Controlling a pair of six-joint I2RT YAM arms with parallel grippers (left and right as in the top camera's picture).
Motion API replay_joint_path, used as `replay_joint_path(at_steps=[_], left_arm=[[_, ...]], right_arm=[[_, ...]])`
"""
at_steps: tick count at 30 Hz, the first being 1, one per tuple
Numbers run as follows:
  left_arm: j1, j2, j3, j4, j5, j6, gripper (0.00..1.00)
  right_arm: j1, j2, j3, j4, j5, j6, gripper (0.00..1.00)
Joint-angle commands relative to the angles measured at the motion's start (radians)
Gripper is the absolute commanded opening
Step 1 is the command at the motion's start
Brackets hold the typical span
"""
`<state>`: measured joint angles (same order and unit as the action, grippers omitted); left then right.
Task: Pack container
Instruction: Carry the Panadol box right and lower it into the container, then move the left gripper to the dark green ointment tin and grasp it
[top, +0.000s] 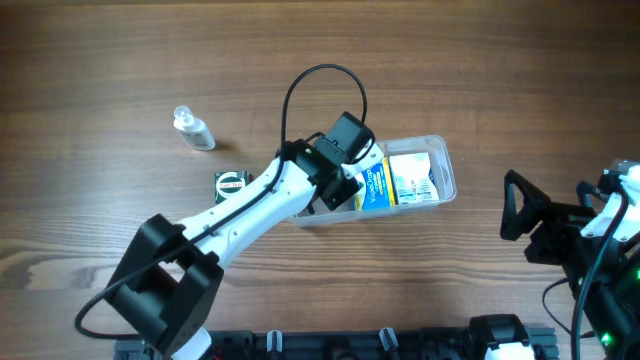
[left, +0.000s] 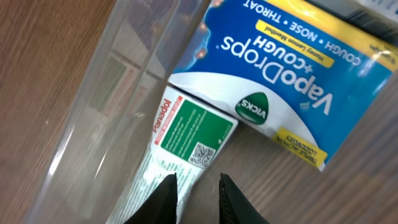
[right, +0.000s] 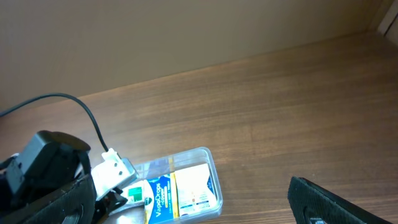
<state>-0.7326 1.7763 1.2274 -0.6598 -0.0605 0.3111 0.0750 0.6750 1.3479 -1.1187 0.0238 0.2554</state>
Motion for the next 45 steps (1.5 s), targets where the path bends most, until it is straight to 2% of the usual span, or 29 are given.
replay_joint_path(at_steps=[1,6,8,10,13,14,16,18,21,24,28,31,34,35,37,39,43,45], left_arm=[[0.027,0.089,-0.019,0.029,0.018,-0.013,0.2],[0.049,0.16,-0.019,0.051,0.018,-0.013,0.24],[0.05,0.162,-0.018,0.053,-0.003,-0.006,0.18],[0.05,0.14,-0.005,0.051,-0.063,-0.006,0.17],[0.05,0.072,0.04,0.019,-0.091,-0.006,0.26],[0.05,0.035,0.055,0.014,-0.09,-0.012,0.35],[0.05,-0.043,0.07,0.013,-0.082,-0.059,0.44],[0.05,-0.109,0.07,0.001,-0.06,-0.086,0.49],[0.05,-0.223,0.07,-0.069,-0.06,-0.176,0.43],[0.06,-0.351,0.07,-0.171,-0.065,-0.328,0.37],[0.123,-0.463,0.069,-0.317,-0.181,-0.579,0.39],[0.213,-0.46,0.045,-0.443,-0.248,-0.721,0.49],[0.275,-0.44,-0.007,-0.441,-0.245,-0.793,0.61],[0.301,-0.426,-0.037,-0.415,-0.236,-0.817,0.71],[0.33,-0.401,-0.076,-0.378,-0.225,-0.82,0.67],[0.356,-0.363,-0.124,-0.325,-0.225,-0.821,0.69],[0.385,-0.267,-0.169,-0.248,-0.22,-0.821,0.82],[0.4,-0.203,-0.169,-0.232,-0.22,-0.82,0.92]], right_arm=[[-0.004,0.006,0.0,0.002,0.013,-0.019,1.0],[-0.004,0.006,0.0,0.002,0.013,-0.019,1.0],[-0.004,0.006,0.0,0.002,0.013,-0.019,1.0],[-0.004,0.006,0.0,0.002,0.013,-0.019,1.0],[-0.004,0.006,0.0,0.002,0.013,-0.019,1.0],[-0.004,0.006,0.0,0.002,0.013,-0.019,1.0],[-0.004,0.006,0.0,0.002,0.013,-0.019,1.0],[-0.004,0.006,0.0,0.002,0.013,-0.019,1.0],[-0.004,0.006,0.0,0.002,0.013,-0.019,1.0],[-0.004,0.006,0.0,0.002,0.013,-0.019,1.0],[-0.004,0.006,0.0,0.002,0.013,-0.019,1.0],[-0.004,0.006,0.0,0.002,0.013,-0.019,1.0],[-0.004,0.006,0.0,0.002,0.013,-0.019,1.0],[-0.004,0.006,0.0,0.002,0.013,-0.019,1.0],[-0.004,0.006,0.0,0.002,0.013,-0.019,1.0],[-0.004,0.006,0.0,0.002,0.013,-0.019,1.0],[-0.004,0.006,0.0,0.002,0.013,-0.019,1.0],[-0.004,0.006,0.0,0.002,0.013,-0.019,1.0]])
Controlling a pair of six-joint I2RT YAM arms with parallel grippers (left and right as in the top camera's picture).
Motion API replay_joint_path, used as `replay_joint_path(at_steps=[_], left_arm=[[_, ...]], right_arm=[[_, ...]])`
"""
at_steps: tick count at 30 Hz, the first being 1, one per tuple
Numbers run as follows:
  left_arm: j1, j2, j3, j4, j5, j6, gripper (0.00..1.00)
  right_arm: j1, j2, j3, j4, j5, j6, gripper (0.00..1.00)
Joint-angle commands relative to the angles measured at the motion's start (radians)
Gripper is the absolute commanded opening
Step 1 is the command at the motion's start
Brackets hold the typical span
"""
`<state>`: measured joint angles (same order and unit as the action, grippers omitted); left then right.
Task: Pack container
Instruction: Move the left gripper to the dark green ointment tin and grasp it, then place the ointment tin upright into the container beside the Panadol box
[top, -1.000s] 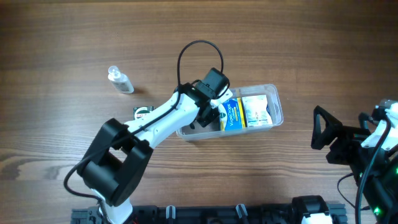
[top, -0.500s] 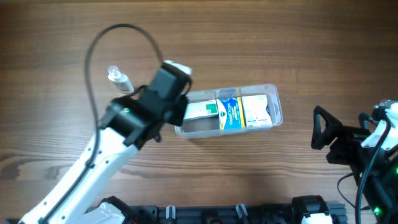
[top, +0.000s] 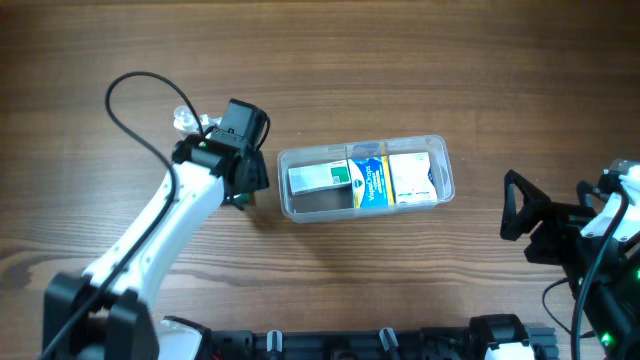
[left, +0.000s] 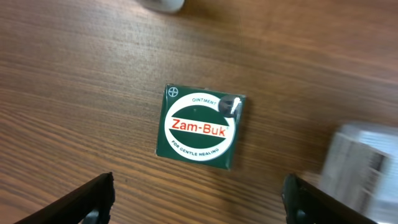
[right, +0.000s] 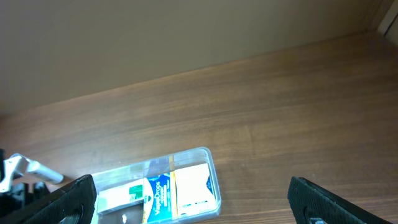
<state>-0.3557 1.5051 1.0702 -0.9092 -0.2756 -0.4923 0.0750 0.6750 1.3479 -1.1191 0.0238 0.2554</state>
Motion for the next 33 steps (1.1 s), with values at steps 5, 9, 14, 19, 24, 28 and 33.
replay_joint_path(at_steps=[5,9,14,19,24,28,33], left_arm=[[0.112,0.204,-0.012,0.111,0.167,0.199,1.0],[0.156,0.253,-0.012,0.14,0.171,0.229,1.0],[0.166,0.274,-0.012,0.166,0.212,0.338,0.99],[0.166,0.324,-0.012,0.165,0.234,0.381,0.89],[0.166,0.33,-0.012,0.163,0.234,0.381,0.58],[0.163,0.31,0.026,0.093,0.235,0.38,0.43],[0.112,0.209,0.195,-0.093,0.234,0.38,0.38]], right_arm=[[-0.004,0.006,0.0,0.003,0.013,-0.019,1.0],[-0.004,0.006,0.0,0.003,0.013,-0.019,1.0],[-0.004,0.006,0.0,0.003,0.013,-0.019,1.0],[-0.004,0.006,0.0,0.003,0.013,-0.019,1.0],[-0.004,0.006,0.0,0.003,0.013,-0.019,1.0],[-0.004,0.006,0.0,0.003,0.013,-0.019,1.0],[-0.004,0.006,0.0,0.003,0.013,-0.019,1.0]])
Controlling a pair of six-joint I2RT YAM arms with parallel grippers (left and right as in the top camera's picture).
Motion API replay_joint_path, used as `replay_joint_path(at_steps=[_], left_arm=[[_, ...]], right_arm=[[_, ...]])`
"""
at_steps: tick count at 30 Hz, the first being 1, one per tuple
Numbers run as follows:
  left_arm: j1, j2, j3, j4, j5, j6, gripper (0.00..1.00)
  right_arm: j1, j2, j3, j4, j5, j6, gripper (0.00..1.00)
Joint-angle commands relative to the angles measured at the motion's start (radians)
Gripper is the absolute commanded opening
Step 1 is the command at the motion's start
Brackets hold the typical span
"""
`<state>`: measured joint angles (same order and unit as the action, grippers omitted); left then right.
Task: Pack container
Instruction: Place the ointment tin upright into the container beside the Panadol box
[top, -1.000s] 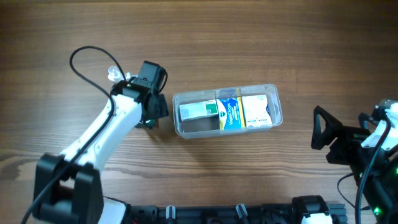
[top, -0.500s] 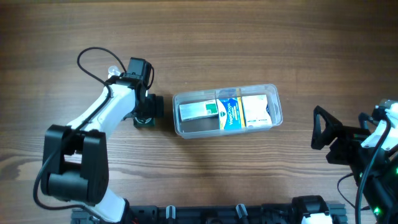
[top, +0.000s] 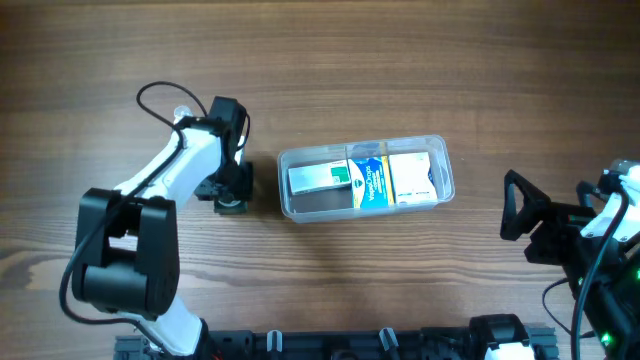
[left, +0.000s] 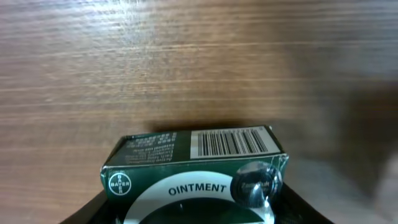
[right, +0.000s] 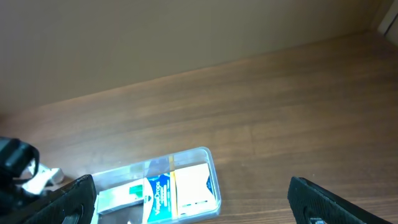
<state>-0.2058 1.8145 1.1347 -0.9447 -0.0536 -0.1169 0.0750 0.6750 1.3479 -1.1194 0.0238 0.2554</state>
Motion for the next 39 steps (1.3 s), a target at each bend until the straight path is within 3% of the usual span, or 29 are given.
replay_joint_path(at_steps=[1,5,9,15,23,25,26,39], left_arm=[[-0.05,-0.125,0.163,-0.08,0.012,0.005,0.38],[-0.139,-0.251,0.274,-0.079,0.013,0.029,0.39],[-0.291,-0.296,0.274,0.011,0.013,0.196,0.36],[-0.463,-0.197,0.274,0.042,0.013,0.426,0.34],[-0.519,-0.029,0.274,0.246,0.014,0.56,0.3],[-0.519,-0.002,0.274,0.297,0.037,0.585,0.36],[-0.519,0.017,0.274,0.314,0.088,0.637,0.44],[-0.616,0.071,0.273,0.297,0.195,0.768,0.46]], right_arm=[[-0.004,0.006,0.0,0.003,0.013,-0.019,1.0],[-0.004,0.006,0.0,0.003,0.013,-0.019,1.0],[-0.004,0.006,0.0,0.003,0.013,-0.019,1.0],[-0.004,0.006,0.0,0.003,0.013,-0.019,1.0],[-0.004,0.006,0.0,0.003,0.013,-0.019,1.0],[-0.004,0.006,0.0,0.003,0.013,-0.019,1.0],[-0.004,0.006,0.0,0.003,0.013,-0.019,1.0],[-0.004,0.008,0.0,0.003,0.013,-0.019,1.0]])
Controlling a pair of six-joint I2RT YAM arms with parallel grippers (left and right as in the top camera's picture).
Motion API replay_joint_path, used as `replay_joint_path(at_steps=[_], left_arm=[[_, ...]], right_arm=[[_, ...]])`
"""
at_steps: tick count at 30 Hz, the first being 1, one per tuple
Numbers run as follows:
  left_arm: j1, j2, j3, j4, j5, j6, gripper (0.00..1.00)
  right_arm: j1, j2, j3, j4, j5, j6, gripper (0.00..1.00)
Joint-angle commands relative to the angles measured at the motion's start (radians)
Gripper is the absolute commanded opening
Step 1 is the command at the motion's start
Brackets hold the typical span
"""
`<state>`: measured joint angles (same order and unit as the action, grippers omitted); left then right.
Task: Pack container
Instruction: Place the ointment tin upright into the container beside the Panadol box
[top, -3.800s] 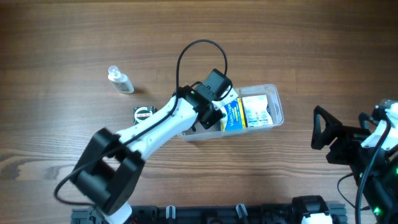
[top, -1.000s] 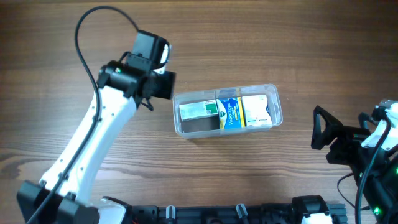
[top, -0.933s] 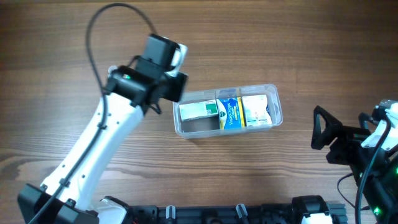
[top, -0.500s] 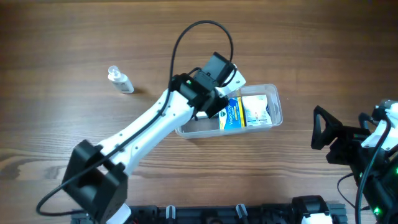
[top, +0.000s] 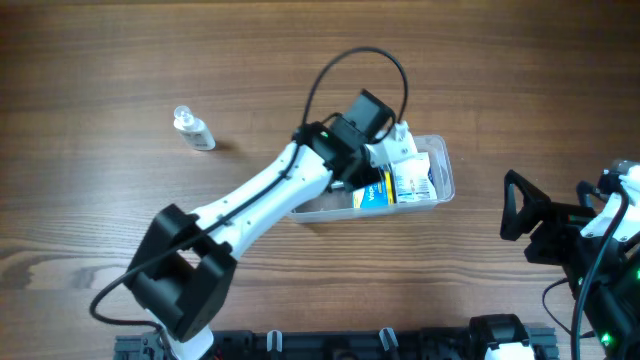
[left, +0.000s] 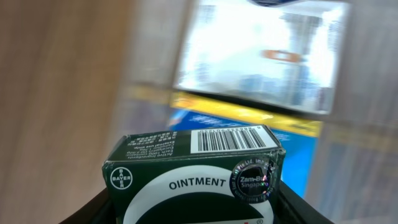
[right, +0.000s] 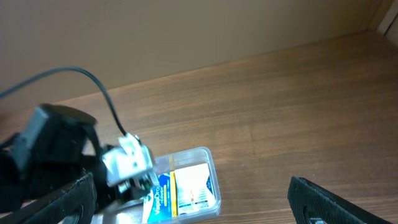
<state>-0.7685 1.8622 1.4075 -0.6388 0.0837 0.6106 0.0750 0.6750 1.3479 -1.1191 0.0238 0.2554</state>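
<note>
My left gripper is shut on a dark green Zam-Buk ointment box and holds it above the clear plastic container. Its black fingers press the box's two sides. Below the box, inside the container, lie a blue VapoDrops pack and a white box. Seen from overhead, the blue pack and the white box show past the arm. The arm hides the container's left part. My right gripper is open far to the right, holding nothing.
A small clear bottle lies on the wooden table at the far left. The right wrist view shows the container with the left arm over it, and a wall behind the table's far edge.
My left gripper was down around the ointment box on the table left of the container. Now it holds the box up over the container's middle. The right arm has not moved.
My left gripper was first inside the container by a green-and-white Panadol box. Then it hung open above the Zam-Buk box on the table. Then it stood low around that box, and now it holds it over the container.
</note>
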Motion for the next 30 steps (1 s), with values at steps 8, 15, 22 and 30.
replay_joint_path(at_steps=[8,15,22,30], left_arm=[[-0.066,0.057,0.0,-0.012,0.002,0.093,0.46],[-0.026,0.061,0.0,-0.004,0.002,0.149,0.54],[-0.033,0.061,0.0,-0.005,0.002,0.137,1.0],[-0.043,0.014,0.008,-0.004,-0.081,-0.027,1.0]], right_arm=[[-0.004,0.008,0.0,0.003,0.013,-0.019,1.0],[-0.004,0.008,0.0,0.003,0.013,-0.019,1.0],[-0.004,0.009,0.0,0.003,0.013,-0.019,1.0],[-0.004,0.008,0.0,0.003,0.013,-0.019,1.0]])
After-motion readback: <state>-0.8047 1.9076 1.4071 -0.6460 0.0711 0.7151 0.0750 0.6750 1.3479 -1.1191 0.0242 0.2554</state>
